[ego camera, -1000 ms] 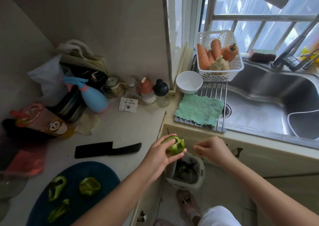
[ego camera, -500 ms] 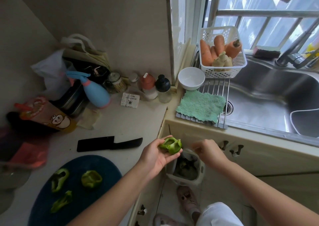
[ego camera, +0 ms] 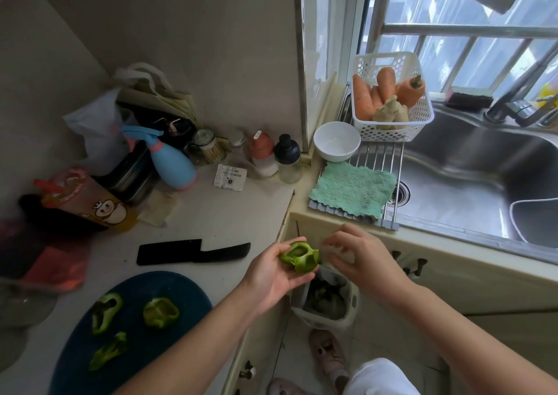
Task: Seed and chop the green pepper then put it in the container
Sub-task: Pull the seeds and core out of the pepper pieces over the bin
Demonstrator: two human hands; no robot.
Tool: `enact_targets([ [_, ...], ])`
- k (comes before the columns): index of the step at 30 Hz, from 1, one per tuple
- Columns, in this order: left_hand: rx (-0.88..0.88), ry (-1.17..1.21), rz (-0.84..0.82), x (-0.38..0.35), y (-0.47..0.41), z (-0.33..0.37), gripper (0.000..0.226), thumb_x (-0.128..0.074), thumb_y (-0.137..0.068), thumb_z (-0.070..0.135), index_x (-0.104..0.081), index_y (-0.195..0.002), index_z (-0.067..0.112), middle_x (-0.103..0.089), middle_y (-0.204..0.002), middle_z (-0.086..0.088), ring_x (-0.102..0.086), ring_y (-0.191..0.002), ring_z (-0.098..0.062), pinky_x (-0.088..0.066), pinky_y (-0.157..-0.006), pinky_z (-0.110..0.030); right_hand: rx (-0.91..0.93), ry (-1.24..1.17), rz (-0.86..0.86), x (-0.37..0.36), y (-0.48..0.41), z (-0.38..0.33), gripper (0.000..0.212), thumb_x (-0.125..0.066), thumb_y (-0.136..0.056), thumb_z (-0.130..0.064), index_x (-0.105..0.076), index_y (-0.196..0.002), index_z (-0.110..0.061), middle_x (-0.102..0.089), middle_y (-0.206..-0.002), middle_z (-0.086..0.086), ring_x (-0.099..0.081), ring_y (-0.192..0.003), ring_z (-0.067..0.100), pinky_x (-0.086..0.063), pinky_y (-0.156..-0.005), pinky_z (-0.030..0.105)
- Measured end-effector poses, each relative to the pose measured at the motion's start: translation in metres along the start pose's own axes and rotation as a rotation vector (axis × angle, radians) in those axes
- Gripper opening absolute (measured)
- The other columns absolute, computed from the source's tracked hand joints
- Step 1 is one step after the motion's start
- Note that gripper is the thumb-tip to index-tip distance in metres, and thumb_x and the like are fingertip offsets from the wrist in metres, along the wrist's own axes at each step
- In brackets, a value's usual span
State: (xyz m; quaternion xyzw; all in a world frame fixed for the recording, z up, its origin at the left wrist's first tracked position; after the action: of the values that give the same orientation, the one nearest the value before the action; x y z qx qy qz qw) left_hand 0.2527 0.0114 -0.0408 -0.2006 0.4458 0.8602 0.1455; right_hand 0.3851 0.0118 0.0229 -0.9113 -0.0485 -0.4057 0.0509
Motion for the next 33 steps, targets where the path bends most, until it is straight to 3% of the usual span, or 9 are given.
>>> enact_targets([
  [2,0.001,-0.041,-0.023,-0.004,0.0,0.0,0.041,-0.026,-0.1,0.022,-0.048,-0.13,0.006,-0.054,-0.127,-0.028,-0.056,-0.109,-0.038,-0.045,-0.096,-0.046,0.108,0.021,-0.054,-0.003,-0.002,-0.016,0.024,-0.07,-0.081,-0.02,-0.066,-0.105,-0.021,-0.057,-0.098,-0.007,-0.054,-0.084,0.004,-0.049,-0.073,0.019],
  [5,-0.002,-0.122,-0.089,-0.017,0.003,0.001,0.043,-0.022,-0.1,0.024,-0.046,-0.132,0.008,-0.052,-0.13,-0.026,-0.053,-0.117,-0.036,-0.041,-0.102,-0.047,0.212,0.085,-0.147,-0.017,-0.005,-0.028,0.032,-0.072,-0.077,-0.021,-0.063,-0.107,-0.018,-0.056,-0.098,-0.002,-0.053,-0.088,0.014,-0.051,-0.074,0.029],
  [9,0.014,-0.229,-0.199,-0.034,0.009,0.002,0.045,-0.021,-0.098,0.021,-0.038,-0.138,0.012,-0.05,-0.134,-0.02,-0.048,-0.124,-0.034,-0.037,-0.107,-0.047,0.281,0.155,-0.16,-0.021,-0.007,-0.037,0.034,-0.079,-0.071,-0.021,-0.067,-0.103,-0.013,-0.059,-0.093,0.001,-0.053,-0.082,0.019,-0.053,-0.068,0.033],
  [15,0.073,-0.3,-0.322,-0.037,0.018,0.01,0.061,-0.044,-0.091,0.01,-0.022,-0.148,0.008,-0.048,-0.134,-0.021,-0.052,-0.121,-0.034,-0.043,-0.102,-0.044,0.295,0.156,-0.208,-0.015,-0.008,-0.041,0.028,-0.074,-0.076,-0.019,-0.066,-0.103,-0.017,-0.062,-0.088,-0.001,-0.055,-0.079,0.016,-0.052,-0.067,0.034],
  [25,-0.048,-0.451,-0.316,-0.032,0.02,0.017,0.063,-0.063,-0.079,0.04,-0.044,-0.135,0.017,-0.061,-0.123,-0.017,-0.058,-0.116,-0.03,-0.043,-0.103,-0.043,0.284,0.133,-0.192,-0.001,-0.014,-0.048,0.016,-0.075,-0.074,-0.022,-0.066,-0.087,-0.019,-0.059,-0.077,-0.008,-0.049,-0.069,0.007,-0.049,-0.06,0.023],
  [33,-0.16,-0.654,-0.207,-0.028,0.021,0.024,0.028,-0.063,-0.083,0.027,-0.062,-0.11,0.018,-0.072,-0.104,-0.003,-0.068,-0.099,-0.022,-0.054,-0.08,-0.026,0.268,0.152,-0.288,-0.012,-0.016,-0.054,0.011,-0.069,-0.08,-0.022,-0.067,-0.089,-0.015,-0.058,-0.08,-0.004,-0.051,-0.069,0.011,-0.04,-0.062,0.019],
])
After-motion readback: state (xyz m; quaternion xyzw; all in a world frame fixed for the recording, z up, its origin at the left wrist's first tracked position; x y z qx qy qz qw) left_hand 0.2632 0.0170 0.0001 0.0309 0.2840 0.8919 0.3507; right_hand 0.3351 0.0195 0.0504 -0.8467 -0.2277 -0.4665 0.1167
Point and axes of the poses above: each hand's wrist, its own y-axis away from the middle knuckle, its own x-axis out of the back of the hand, z = x × y, the point moved 10 cm from there along -y, towards the middle knuckle
